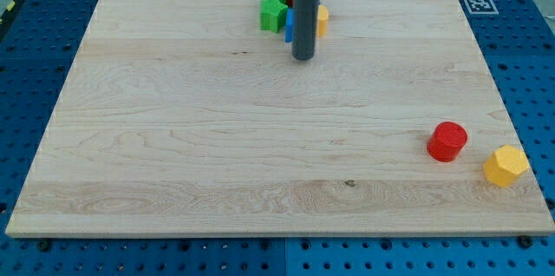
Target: Place the red circle above the yellow hexagon
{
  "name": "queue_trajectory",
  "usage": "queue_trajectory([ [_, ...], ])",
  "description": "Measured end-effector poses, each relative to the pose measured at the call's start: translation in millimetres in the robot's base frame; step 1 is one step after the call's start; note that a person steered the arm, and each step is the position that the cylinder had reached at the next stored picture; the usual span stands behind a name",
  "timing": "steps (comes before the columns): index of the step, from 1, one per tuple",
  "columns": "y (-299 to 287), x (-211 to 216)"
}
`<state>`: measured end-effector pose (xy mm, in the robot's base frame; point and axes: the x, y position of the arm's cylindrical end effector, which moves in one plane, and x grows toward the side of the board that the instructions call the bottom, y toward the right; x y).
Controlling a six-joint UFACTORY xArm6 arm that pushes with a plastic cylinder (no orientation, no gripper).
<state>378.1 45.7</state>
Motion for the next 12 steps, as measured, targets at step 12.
queue_trajectory([
  [12, 200, 178],
])
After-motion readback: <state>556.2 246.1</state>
